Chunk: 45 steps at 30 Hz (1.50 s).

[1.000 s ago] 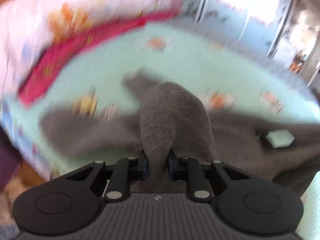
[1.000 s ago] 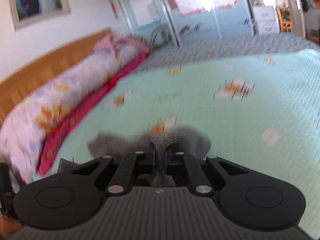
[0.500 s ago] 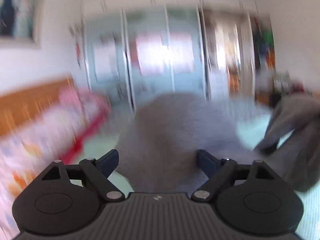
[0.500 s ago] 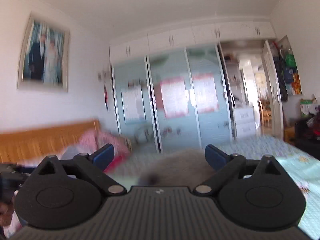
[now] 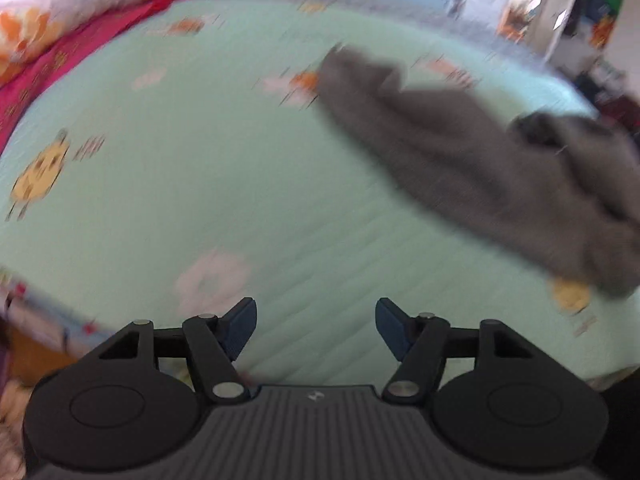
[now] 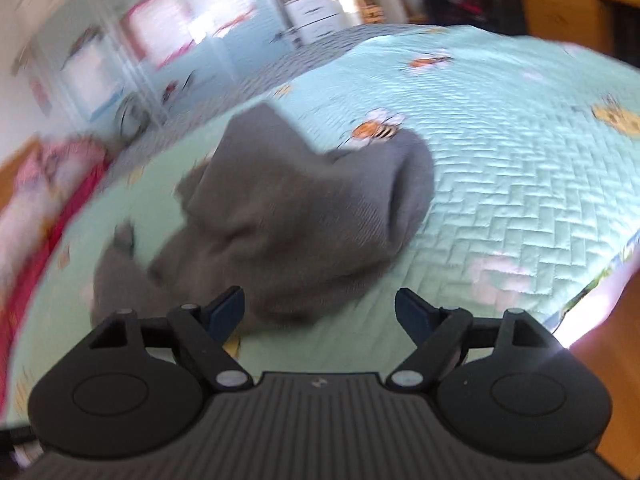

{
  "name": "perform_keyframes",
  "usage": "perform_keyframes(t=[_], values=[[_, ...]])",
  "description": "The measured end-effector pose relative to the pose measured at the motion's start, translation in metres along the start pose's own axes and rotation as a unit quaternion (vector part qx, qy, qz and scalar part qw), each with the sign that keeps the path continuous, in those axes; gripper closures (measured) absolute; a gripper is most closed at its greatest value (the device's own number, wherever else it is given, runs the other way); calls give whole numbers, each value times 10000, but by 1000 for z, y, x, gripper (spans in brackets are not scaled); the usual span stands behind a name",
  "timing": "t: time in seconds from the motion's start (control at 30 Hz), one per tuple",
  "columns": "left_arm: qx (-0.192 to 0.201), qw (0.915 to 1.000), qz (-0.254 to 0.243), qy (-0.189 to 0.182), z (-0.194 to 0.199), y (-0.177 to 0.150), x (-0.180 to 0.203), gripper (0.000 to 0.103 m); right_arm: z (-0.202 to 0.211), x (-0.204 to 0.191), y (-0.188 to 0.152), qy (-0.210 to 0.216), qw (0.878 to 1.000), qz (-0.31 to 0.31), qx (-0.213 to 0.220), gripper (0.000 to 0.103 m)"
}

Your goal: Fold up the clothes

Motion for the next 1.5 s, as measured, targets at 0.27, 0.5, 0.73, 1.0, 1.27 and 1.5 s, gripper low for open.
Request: perform_keyframes(t=[0.27, 0.5, 0.73, 1.0, 1.27, 1.5], values=[[38, 9996, -11, -280, -10, 14, 55, 29, -20, 36, 38, -132, 9973, -600, 403, 19], [-12, 9986, -259, -467, -39, 5, 100, 29, -64, 107, 58, -473, 9855, -1607, 286, 19], [17, 9981, -195, -581, -61, 17, 140, 29, -107, 95, 21, -208, 9816, -1836, -479, 59], [92, 9947, 99, -1018, -26, 1, 166, 30, -51, 29, 101, 147, 9948, -841, 558, 89], [873, 9926, 539, -643, 35, 41, 114, 30, 17, -85, 204, 1054, 9783, -163, 1776, 89], [1329, 9863, 949, -214, 66, 69, 70, 30, -8, -260, 138, 2509, 9642, 571, 645, 64]])
Point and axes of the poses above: each gripper's, at about its wrist camera, not at the fingertips, and z roughly against the way its jaws point, x to its right, y to its top, the point moved 10 cm from there along -z, roughly the way its jaws point, and after that the axes turned 15 degrees about x, right-handed, at the moved point
